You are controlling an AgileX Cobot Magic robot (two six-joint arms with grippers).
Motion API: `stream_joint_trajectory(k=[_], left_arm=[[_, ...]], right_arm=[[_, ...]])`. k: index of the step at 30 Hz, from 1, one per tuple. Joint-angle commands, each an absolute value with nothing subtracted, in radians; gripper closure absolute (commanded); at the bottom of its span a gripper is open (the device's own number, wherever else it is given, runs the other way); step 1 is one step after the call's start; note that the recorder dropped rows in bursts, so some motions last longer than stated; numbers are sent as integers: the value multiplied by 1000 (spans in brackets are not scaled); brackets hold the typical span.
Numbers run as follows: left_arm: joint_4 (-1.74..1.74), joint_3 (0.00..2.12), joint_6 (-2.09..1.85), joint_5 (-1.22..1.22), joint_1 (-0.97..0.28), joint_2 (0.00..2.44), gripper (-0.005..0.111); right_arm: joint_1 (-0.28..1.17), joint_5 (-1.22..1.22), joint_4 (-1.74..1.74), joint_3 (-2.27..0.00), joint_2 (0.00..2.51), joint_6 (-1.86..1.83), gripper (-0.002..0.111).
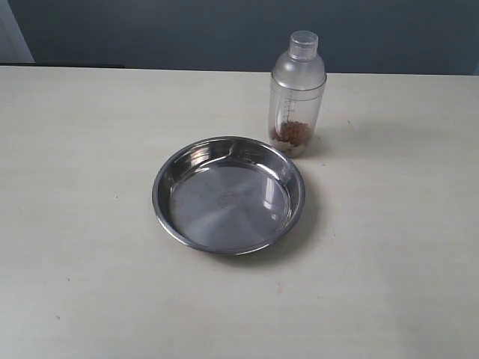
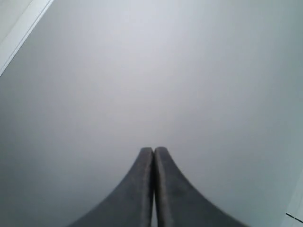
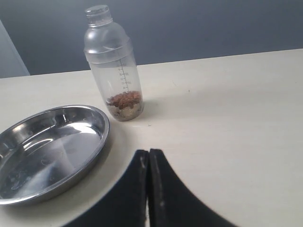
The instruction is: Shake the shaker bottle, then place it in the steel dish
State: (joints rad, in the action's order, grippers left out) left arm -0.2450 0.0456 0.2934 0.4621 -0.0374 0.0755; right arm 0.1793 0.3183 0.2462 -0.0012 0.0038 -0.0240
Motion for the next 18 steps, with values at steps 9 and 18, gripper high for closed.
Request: stream_joint_trajectory(k=[9,18], left_arm=[[467,563,496,793,-42,966,101],[664,758,719,943,-42,1452,15]], right_arm=[[180,308,246,0,0,-26,109],[180,308,246,0,0,-26,109]])
